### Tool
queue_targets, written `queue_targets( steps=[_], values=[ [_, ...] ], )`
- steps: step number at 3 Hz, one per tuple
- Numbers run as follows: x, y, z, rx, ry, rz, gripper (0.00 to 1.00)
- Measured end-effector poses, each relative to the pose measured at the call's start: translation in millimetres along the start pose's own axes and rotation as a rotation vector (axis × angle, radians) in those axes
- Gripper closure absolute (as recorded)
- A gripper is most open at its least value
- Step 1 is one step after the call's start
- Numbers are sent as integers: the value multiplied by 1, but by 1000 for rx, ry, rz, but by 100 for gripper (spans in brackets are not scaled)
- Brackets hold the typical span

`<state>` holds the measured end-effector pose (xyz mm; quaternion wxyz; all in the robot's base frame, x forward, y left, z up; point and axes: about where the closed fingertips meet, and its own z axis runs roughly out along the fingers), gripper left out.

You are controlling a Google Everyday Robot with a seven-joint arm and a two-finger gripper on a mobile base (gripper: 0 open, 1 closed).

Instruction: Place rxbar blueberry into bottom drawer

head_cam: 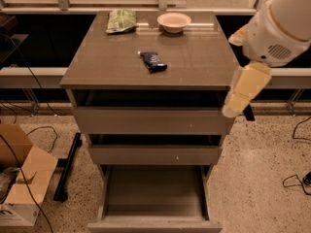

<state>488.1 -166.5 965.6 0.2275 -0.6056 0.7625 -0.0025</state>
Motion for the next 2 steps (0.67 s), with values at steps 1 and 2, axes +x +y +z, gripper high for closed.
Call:
queue_targets(
  steps=[1,2],
  values=[
    [-33,-29,28,0,-86,-9,0],
    [-56,-60,62,-30,-128,-26,0]
  ],
)
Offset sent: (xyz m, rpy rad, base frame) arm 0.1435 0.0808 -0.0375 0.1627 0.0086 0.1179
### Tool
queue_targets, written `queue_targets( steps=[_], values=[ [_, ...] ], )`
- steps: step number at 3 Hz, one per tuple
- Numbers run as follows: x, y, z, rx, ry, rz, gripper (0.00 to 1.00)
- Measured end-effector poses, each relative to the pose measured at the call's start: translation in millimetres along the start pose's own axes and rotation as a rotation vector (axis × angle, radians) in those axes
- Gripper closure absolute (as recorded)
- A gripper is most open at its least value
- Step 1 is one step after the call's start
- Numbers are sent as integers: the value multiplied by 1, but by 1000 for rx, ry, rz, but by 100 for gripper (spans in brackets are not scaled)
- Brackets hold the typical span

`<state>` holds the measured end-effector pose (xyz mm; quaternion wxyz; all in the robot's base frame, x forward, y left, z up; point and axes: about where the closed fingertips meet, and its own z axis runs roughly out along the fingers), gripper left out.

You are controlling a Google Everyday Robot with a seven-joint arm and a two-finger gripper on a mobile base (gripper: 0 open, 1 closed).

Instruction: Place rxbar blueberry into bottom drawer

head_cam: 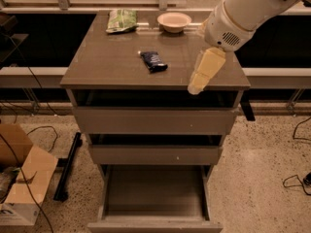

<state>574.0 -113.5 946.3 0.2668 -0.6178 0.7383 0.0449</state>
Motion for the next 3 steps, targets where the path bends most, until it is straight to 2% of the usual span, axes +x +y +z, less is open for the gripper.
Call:
queue_targets(
  steps=[2,3],
  values=[
    [-4,-4,20,-12,-12,7,0],
    [-16,-23,71,-15,-43,23,0]
  ],
)
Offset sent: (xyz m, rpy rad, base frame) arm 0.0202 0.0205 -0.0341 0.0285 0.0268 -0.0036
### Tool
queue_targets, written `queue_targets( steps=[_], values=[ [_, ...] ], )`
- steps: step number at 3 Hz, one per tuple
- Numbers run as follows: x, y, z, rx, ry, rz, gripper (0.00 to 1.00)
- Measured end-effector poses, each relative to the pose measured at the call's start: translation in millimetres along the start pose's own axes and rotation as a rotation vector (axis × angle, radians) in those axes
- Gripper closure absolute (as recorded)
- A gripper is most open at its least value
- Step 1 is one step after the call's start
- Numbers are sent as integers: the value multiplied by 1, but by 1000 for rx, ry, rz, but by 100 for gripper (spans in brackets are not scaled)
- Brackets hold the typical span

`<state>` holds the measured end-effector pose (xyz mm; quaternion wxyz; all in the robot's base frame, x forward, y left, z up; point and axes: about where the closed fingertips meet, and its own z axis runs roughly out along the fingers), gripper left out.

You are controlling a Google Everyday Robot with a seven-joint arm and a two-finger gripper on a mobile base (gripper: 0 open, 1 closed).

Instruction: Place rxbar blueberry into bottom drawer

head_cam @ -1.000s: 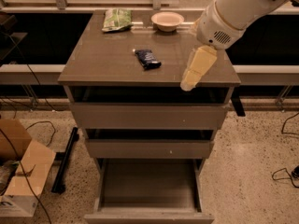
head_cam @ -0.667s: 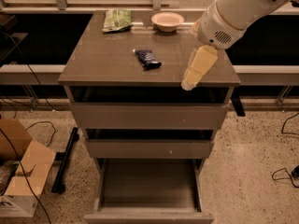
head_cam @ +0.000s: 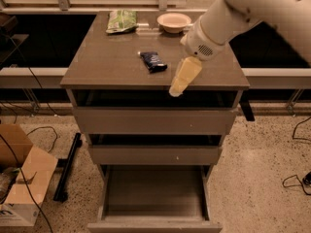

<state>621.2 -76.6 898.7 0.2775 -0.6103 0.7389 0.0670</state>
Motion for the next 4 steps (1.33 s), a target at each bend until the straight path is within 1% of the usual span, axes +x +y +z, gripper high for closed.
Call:
queue_targets(
  steps=[1,2,3,4],
  values=[
    [-5,-19,35,2,-34,25,0],
    [-10,-43,58,17,-99,67,0],
    [-15,-68,75,21,-196,128,0],
    [-20,-88,95,-2,-278,189,0]
  ],
)
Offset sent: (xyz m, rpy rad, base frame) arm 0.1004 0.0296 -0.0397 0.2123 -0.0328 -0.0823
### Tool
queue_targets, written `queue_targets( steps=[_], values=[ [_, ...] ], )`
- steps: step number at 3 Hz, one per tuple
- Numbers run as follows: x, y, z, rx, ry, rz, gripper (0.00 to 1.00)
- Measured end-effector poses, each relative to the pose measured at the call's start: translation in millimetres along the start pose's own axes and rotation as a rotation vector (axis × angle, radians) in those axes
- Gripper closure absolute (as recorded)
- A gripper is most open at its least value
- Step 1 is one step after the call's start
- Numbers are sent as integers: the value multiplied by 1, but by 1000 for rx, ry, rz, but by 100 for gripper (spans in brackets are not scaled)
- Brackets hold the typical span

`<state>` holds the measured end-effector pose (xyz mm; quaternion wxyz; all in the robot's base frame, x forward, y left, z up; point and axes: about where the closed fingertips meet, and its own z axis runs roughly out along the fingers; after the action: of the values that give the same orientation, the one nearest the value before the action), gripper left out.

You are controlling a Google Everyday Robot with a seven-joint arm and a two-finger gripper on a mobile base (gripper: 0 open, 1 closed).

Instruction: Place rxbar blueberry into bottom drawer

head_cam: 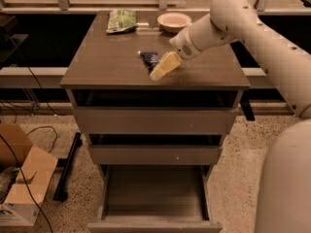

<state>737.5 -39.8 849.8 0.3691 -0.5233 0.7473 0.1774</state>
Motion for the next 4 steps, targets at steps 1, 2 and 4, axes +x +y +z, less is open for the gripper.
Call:
queue_targets(
  steps=[1,2,4],
  values=[
    [1,-12,20,-29,-55,53,0],
    [-5,-10,35,-66,-91,69,0],
    [-4,-4,53,-108,-105,107,42]
  ],
)
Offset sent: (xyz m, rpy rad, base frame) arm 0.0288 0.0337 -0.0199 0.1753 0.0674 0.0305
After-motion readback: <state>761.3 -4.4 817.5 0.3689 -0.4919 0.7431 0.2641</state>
